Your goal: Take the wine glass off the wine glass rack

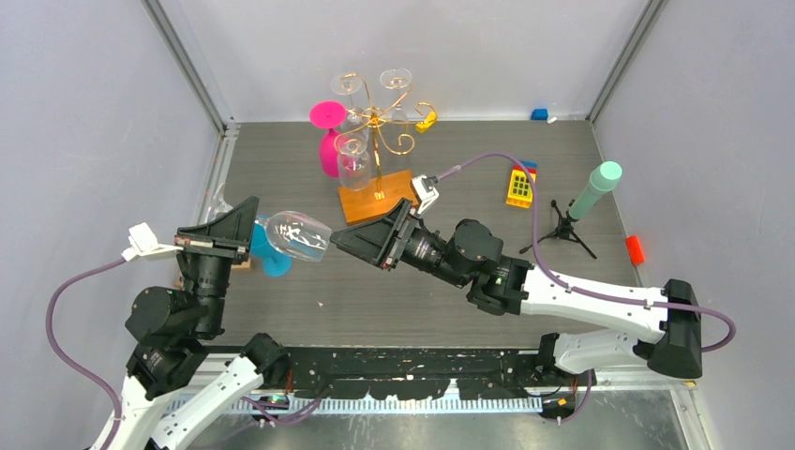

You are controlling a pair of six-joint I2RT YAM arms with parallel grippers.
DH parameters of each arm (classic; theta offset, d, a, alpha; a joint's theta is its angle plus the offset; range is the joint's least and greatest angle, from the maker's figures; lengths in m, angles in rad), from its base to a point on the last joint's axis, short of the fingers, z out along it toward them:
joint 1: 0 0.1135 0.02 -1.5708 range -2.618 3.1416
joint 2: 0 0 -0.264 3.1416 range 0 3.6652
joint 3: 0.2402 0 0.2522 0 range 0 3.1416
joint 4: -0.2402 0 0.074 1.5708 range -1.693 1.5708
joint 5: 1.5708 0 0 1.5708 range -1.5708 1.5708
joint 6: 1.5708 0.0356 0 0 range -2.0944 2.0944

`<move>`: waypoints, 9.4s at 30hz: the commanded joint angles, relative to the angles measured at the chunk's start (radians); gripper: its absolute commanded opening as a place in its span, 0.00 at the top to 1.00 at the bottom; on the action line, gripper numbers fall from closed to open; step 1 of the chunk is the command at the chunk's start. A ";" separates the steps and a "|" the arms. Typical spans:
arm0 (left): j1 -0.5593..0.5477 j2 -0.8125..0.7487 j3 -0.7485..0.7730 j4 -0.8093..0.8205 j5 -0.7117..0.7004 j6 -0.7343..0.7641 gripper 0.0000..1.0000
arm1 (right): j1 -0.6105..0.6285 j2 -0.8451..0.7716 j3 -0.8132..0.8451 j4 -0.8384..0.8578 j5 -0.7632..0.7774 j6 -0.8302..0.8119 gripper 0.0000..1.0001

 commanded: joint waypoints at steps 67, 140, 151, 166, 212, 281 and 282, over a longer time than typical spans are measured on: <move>0.000 -0.181 0.270 -0.661 -0.095 0.674 0.07 | 0.032 0.910 1.318 -1.565 0.105 -0.638 1.00; -0.041 0.243 0.280 -0.403 0.232 0.489 0.00 | -0.120 0.270 0.873 -1.291 0.592 -0.592 0.42; -0.035 0.619 0.510 -0.297 0.330 0.521 0.01 | -0.210 0.007 0.596 -1.245 0.559 -0.525 0.47; 0.387 0.880 0.625 -0.219 0.597 0.392 0.16 | -0.215 -0.150 0.418 -1.213 0.506 -0.516 0.49; 0.628 1.009 0.547 0.143 0.893 -0.026 1.00 | -0.215 -0.214 0.280 -1.147 0.402 -0.394 0.58; 0.638 0.139 0.082 -0.003 1.101 -0.572 1.00 | -0.133 -0.219 -0.093 -0.255 0.132 -0.152 0.08; 0.639 0.135 0.080 0.014 1.110 -0.588 1.00 | -0.124 -0.217 -0.101 -0.242 0.142 -0.146 0.08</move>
